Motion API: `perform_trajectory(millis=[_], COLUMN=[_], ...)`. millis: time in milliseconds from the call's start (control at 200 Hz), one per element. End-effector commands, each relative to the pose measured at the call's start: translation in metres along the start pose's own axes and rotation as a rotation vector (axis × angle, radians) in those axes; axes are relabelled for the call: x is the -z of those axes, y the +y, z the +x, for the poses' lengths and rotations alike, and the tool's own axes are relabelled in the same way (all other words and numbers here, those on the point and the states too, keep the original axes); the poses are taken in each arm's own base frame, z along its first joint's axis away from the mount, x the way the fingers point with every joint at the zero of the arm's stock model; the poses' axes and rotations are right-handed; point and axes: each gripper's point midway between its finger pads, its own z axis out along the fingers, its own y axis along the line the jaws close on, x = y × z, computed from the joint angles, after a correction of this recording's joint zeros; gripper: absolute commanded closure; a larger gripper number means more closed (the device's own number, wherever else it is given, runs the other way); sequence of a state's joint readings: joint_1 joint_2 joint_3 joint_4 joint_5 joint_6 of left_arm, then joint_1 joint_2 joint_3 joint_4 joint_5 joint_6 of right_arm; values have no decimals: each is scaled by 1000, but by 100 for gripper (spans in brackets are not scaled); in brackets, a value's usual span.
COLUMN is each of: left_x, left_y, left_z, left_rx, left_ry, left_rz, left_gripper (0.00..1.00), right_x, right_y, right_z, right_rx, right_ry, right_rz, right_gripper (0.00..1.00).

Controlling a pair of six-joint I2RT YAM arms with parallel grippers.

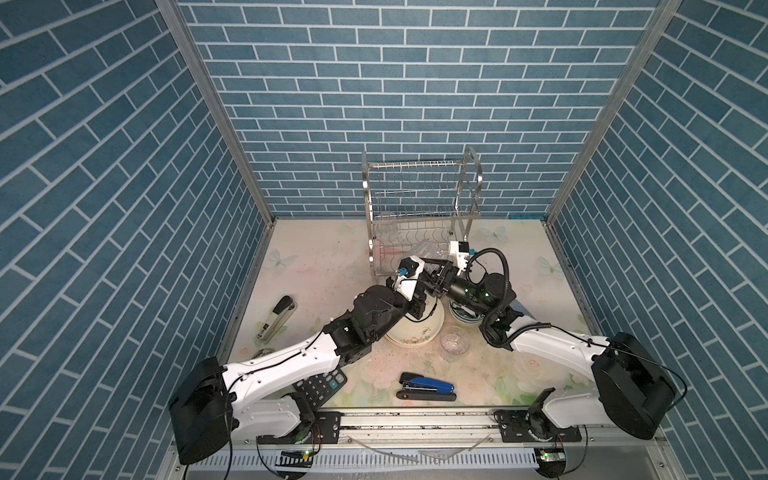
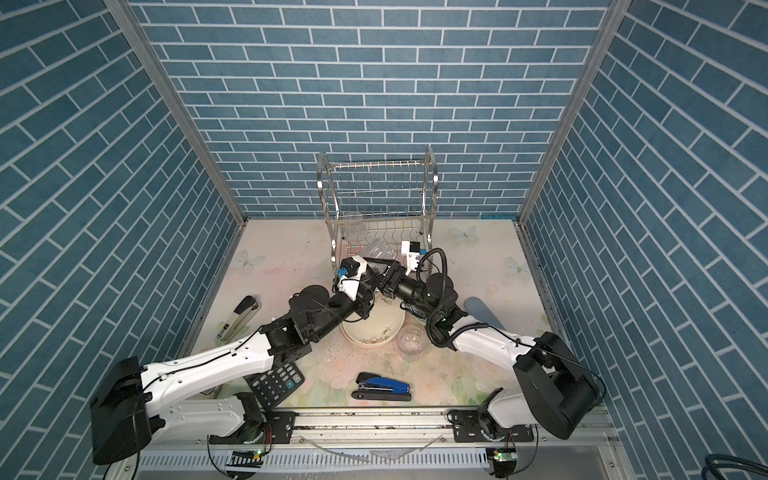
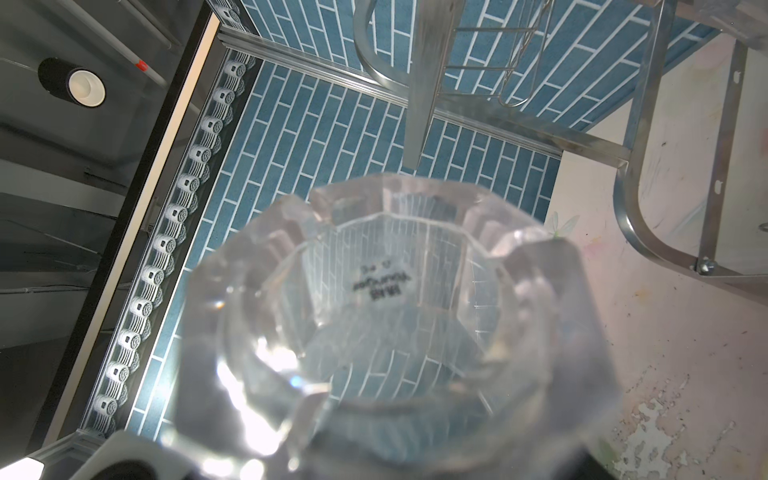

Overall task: Unload the mixed dishes from the dish rack
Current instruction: 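Close the left gripper on the clear cup while the right gripper holds it, then open the right gripper and draw it back while the left gripper holds the cup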

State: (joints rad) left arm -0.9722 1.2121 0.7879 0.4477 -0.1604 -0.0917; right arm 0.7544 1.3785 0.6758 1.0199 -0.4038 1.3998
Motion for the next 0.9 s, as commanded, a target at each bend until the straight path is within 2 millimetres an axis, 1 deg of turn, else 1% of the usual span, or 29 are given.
perform_trajectory(millis=[0, 60, 125, 160, 200, 205, 210, 225, 230, 235, 245, 435, 595, 705, 890], left_x=[2, 3, 4, 6, 7, 7, 8, 8, 8, 8, 8, 13, 15, 19, 28], left_y=[-5, -6, -7, -7, -8, -9, -8, -8, -8, -8, -8, -12, -13, -12, -11], left_z=[-32, -30, -29, -30, -31, -30, -31, -30, -30, -31, -30, -33, -30, -28, -29], left_rx=[25, 30, 38, 44, 45, 45, 46, 46, 47, 48, 48, 61, 55, 55, 44], left_ry=[-64, -43, -29, -26, -24, -22, -22, -21, -20, -21, -20, -22, 0, 12, 31], left_rz=[15, 19, 28, 32, 37, 38, 37, 38, 38, 38, 38, 65, 71, 72, 70], left_gripper=[100, 100, 100, 100, 100, 100, 100, 100, 100, 100, 100, 100, 100, 100, 100], right_x=[0, 3, 5, 6, 6, 6, 6, 6, 6, 5, 6, 11, 25, 39, 57], right_y=[20, 20, 18, 18, 17, 17, 17, 17, 17, 17, 17, 14, 5, -6, -17], right_z=[-1, -3, -5, -5, -5, -5, -5, -5, -5, -5, -5, -10, -24, -33, -40], right_rx=[91, 96, 96, 96, 97, 97, 98, 98, 97, 98, 98, 101, 106, 104, 124], right_ry=[-5, -13, -21, -22, -21, -21, -21, -20, -20, -20, -20, -52, -120, -165, -206], right_rz=[-80, -79, -73, -74, -72, -72, -72, -73, -72, -72, -73, -78, -51, -14, 51], right_gripper=[89, 67, 49, 43, 39, 37, 33, 12, 6, 4, 1, 1, 1, 1, 1])
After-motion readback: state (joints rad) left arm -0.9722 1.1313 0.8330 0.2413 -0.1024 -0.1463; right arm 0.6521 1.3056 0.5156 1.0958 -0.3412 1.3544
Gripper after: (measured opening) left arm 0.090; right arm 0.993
